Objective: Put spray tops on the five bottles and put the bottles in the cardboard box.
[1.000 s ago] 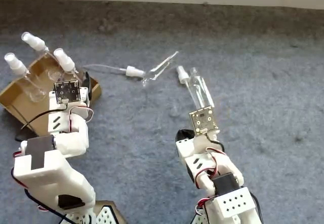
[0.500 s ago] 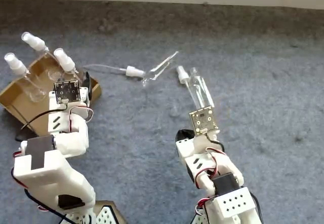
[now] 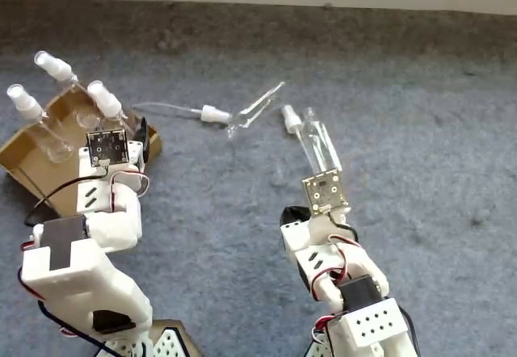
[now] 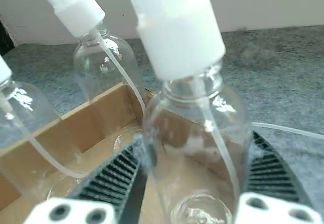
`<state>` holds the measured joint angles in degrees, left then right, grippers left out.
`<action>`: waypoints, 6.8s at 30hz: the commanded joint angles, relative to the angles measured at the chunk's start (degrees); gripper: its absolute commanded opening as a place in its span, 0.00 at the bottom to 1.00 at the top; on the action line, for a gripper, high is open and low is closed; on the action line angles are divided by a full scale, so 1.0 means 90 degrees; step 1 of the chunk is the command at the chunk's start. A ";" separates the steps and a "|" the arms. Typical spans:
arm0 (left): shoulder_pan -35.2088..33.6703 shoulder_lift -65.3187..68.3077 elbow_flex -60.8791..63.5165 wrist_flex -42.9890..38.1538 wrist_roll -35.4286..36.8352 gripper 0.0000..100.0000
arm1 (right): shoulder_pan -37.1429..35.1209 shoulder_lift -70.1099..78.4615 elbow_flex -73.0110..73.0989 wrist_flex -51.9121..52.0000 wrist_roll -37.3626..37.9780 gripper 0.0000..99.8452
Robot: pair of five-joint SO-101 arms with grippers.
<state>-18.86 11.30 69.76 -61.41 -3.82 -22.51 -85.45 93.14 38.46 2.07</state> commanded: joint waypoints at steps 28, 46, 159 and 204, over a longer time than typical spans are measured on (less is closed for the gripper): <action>-0.0093 -0.2027 0.0542 0.1817 0.0068 0.29 | -0.0054 -0.0063 -0.0063 -0.0200 0.0049 0.01; -0.0093 -0.5729 0.0513 0.6554 0.0068 0.29 | -0.0054 -0.0063 -0.0063 -0.0200 0.0049 0.01; 0.5289 0.3824 -1.3612 1.5492 0.4259 0.29 | 0.5299 -0.0054 0.1128 -0.2554 -0.0586 0.01; 0.5035 0.6813 -1.8330 1.7934 0.5382 0.07 | 0.5270 -0.0054 0.1128 -0.2388 -0.0586 0.01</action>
<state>29.14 77.41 -93.85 97.54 44.53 24.44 -85.36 95.78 16.84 -3.03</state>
